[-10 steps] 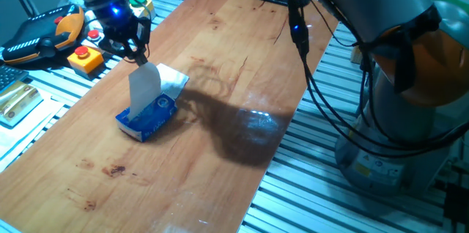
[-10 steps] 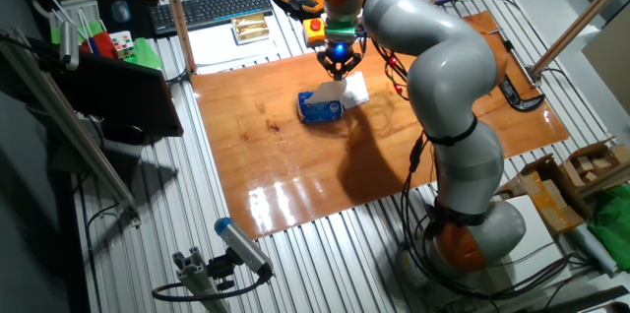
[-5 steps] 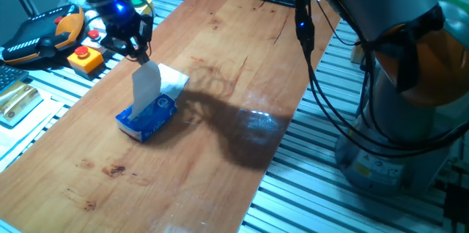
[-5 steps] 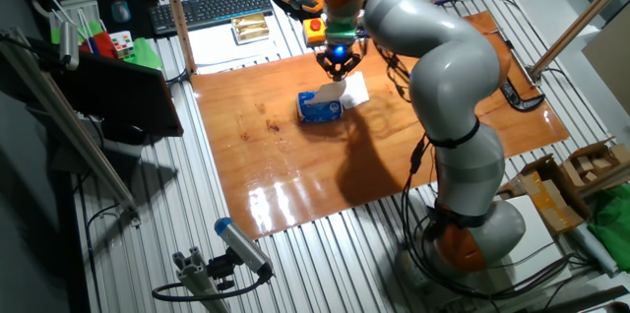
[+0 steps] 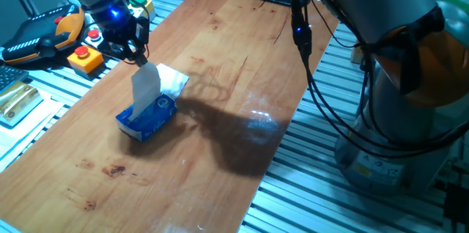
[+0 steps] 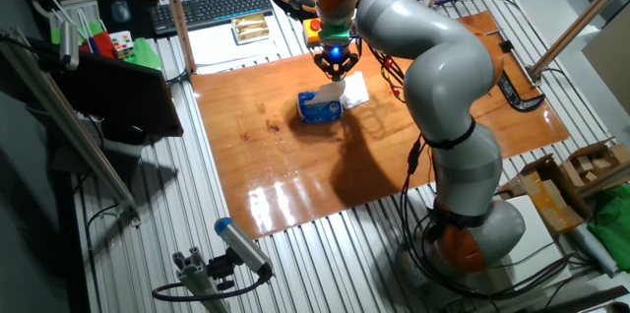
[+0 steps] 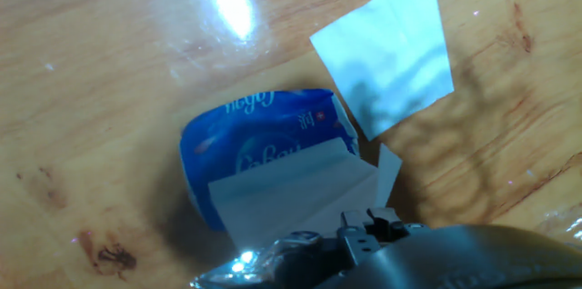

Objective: Pull out a napkin

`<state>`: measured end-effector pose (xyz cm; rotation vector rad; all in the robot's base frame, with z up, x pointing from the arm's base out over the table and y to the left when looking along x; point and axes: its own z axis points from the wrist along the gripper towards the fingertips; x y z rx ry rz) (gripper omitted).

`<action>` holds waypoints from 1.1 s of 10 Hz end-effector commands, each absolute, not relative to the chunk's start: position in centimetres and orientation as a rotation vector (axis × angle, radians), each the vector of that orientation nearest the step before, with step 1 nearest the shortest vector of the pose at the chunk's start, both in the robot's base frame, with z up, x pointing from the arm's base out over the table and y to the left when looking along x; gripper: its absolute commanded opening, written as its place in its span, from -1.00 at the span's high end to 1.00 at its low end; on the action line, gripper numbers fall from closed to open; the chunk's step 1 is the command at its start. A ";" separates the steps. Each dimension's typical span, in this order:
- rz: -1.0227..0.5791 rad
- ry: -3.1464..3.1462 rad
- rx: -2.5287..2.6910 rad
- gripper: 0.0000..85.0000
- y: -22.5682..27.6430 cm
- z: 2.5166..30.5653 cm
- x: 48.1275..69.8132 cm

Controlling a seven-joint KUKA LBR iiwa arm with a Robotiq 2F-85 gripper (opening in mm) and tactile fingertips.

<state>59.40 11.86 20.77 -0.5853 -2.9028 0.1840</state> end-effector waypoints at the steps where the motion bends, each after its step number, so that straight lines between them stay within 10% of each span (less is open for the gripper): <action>1: 0.184 -2.904 -0.595 0.98 11.9 20.8 59.4; 11: 0.260 -2.920 -0.354 0.98 5.0 24.6 58.3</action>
